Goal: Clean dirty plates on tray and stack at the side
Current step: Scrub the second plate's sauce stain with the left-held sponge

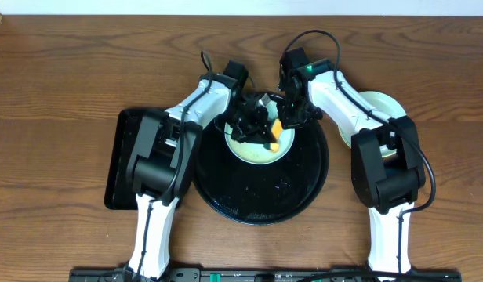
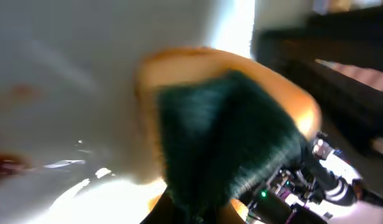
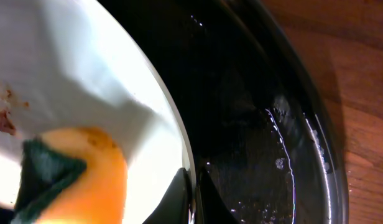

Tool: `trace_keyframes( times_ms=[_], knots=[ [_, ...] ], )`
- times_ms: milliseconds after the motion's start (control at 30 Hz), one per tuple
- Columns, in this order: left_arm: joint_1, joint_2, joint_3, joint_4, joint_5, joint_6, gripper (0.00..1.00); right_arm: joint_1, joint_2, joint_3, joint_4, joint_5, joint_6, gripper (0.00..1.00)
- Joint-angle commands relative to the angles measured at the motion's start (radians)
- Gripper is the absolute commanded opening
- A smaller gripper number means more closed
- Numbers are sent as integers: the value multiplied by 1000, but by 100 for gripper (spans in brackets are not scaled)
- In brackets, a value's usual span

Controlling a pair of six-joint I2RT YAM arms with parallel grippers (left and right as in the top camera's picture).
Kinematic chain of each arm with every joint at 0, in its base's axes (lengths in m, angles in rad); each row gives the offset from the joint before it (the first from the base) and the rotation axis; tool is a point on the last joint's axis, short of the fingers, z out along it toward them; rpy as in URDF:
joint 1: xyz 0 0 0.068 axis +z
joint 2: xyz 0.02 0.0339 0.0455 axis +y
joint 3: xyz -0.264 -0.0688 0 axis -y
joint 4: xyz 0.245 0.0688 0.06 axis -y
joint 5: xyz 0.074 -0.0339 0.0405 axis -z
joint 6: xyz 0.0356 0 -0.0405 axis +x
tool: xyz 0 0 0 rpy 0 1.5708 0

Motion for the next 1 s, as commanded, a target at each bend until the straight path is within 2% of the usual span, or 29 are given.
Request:
trace_keyframes(
  times_ms=[0, 133, 433, 500, 667, 767, 967],
  knots=[
    [24, 37, 1, -20, -90, -49, 7, -8, 0, 2, -11, 25, -19, 1],
    [61, 37, 6, -53, -231, -61, 7, -9, 0, 2, -19, 25, -22, 1],
    [181, 36, 9, -95, -449, -61, 7, -9, 0, 2, -32, 25, -22, 1],
    [215, 36, 9, -117, -579, -69, 7, -9, 0, 2, -31, 25, -22, 1],
    [241, 36, 9, -137, -761, -83, 7, -9, 0, 2, -30, 25, -22, 1],
    [239, 36, 9, -148, -832, -95, 7, -9, 0, 2, -30, 28, -22, 1],
    [228, 36, 9, -167, -858, -97, 8, -9, 0, 2, -27, 27, -22, 1]
  ],
)
